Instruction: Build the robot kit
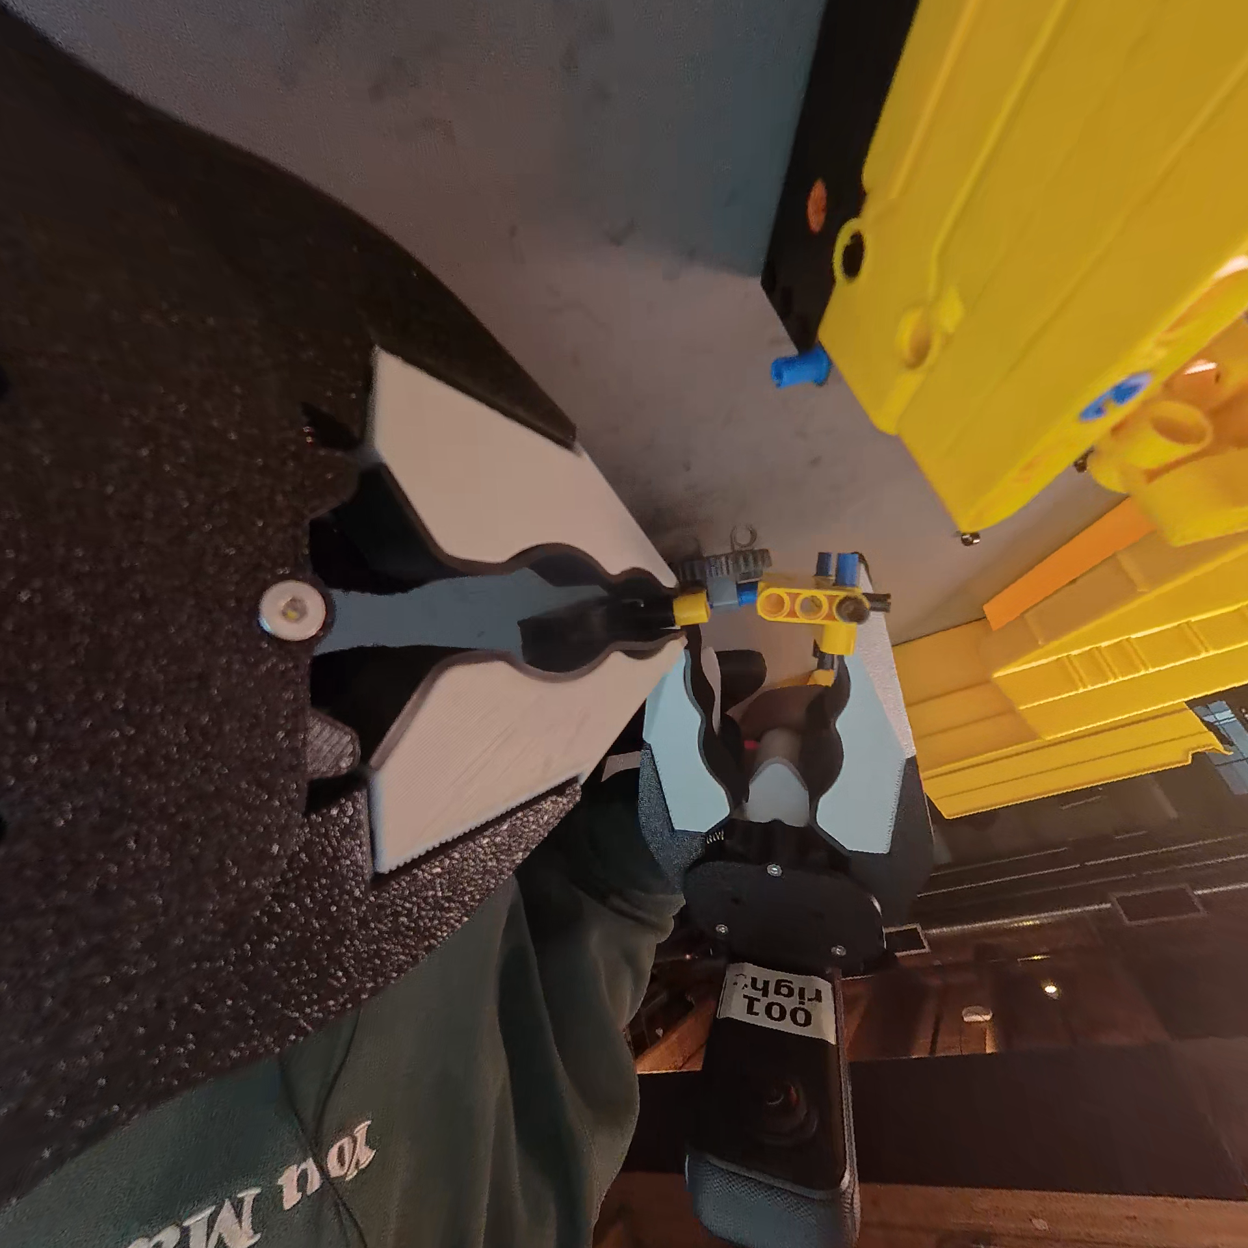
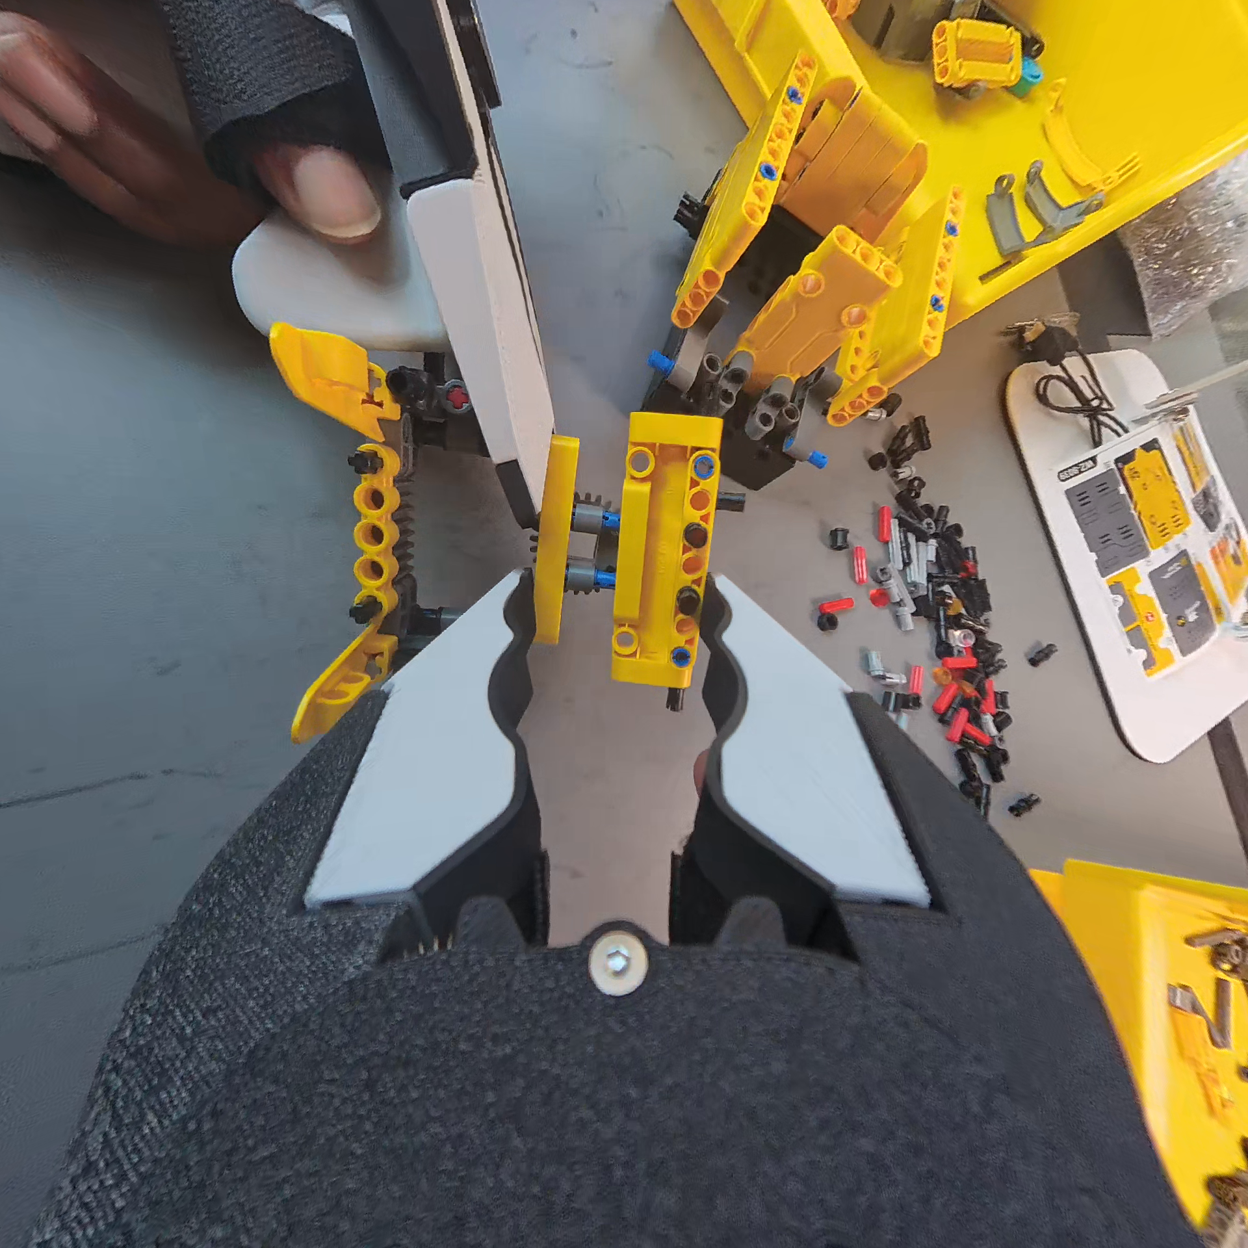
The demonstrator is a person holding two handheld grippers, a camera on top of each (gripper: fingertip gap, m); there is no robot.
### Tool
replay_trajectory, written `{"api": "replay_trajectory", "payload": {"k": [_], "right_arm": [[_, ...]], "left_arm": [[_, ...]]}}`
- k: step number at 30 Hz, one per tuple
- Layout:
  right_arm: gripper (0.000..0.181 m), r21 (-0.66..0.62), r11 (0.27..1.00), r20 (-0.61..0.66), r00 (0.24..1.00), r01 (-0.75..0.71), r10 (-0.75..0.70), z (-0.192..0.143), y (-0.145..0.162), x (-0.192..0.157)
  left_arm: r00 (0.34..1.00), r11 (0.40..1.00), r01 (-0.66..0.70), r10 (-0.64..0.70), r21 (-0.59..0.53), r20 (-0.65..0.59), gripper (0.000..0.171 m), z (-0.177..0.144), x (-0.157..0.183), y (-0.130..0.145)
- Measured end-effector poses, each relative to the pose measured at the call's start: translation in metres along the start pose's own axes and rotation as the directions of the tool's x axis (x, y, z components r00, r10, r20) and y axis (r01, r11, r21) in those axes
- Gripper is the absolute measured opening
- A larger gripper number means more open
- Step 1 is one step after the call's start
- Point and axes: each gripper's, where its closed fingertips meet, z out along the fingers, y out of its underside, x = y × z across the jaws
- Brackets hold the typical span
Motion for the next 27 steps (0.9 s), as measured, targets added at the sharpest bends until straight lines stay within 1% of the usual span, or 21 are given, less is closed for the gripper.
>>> {"api": "replay_trajectory", "payload": {"k": [2,4,6,8,10,13,14,16,18,19,22,25,27], "right_arm": [[0.043,0.011,0.999,0.024,0.999,-0.038,0.038,0.002,0.002,-0.001],[0.043,0.025,0.996,0.06,0.995,-0.08,0.078,0.003,0.003,-0.003],[0.043,0.02,0.997,0.069,0.995,-0.07,0.068,0.003,0.004,-0.004],[0.043,0.022,0.996,0.105,0.991,-0.086,0.083,0.002,0.005,-0.006],[0.043,0.026,0.998,0.121,0.992,-0.051,0.048,0.002,0.006,-0.008],[0.046,0.01,0.999,0.153,0.987,-0.042,0.039,0.0,0.008,-0.009],[0.047,0.006,1.0,0.153,0.988,-0.014,0.013,0.0,0.007,-0.008],[0.051,0.041,0.999,0.156,0.987,0.024,-0.03,-0.005,-0.005,-0.009],[0.053,-0.004,0.998,0.153,0.986,0.066,-0.064,-0.001,-0.005,-0.01],[0.049,-0.01,0.995,0.132,0.987,0.097,-0.095,0.001,-0.004,-0.008],[0.047,-0.001,0.998,0.141,0.988,0.07,-0.069,0.002,-0.007,-0.009],[0.044,0.021,0.996,0.123,0.989,0.085,-0.087,0.003,-0.009,-0.012],[0.043,0.022,0.998,0.13,0.99,0.055,-0.057,0.003,-0.008,-0.014]], "left_arm": [[1.0,1.0,-0.015,0.015,-0.013,0.025,0.007,0.001,-0.003,0.002],[0.999,1.0,-0.024,0.025,-0.016,0.033,0.007,0.001,-0.003,0.003],[0.999,0.999,-0.024,0.025,-0.026,0.032,0.007,0.002,-0.003,0.004],[0.998,0.998,-0.042,0.043,-0.038,0.035,0.008,0.003,-0.003,0.006],[0.997,0.996,-0.065,0.068,-0.067,0.042,0.008,0.005,-0.003,0.01],[0.997,0.994,-0.064,0.067,-0.085,0.03,0.008,0.006,-0.002,0.011],[0.997,0.994,-0.062,0.065,-0.092,0.034,0.007,0.006,-0.003,0.012],[0.997,0.992,-0.071,0.074,-0.1,0.028,0.006,0.007,-0.002,0.012],[0.996,0.992,-0.08,0.084,-0.1,0.039,0.006,0.007,-0.003,0.013],[0.996,0.992,-0.077,0.082,-0.099,0.041,0.006,0.007,-0.003,0.012],[0.995,0.992,-0.082,0.086,-0.094,0.048,0.006,0.006,-0.004,0.012],[0.995,0.991,-0.082,0.088,-0.103,0.05,0.006,0.004,-0.005,0.013],[0.994,0.99,-0.087,0.093,-0.109,0.053,0.005,0.004,-0.005,0.014]]}}
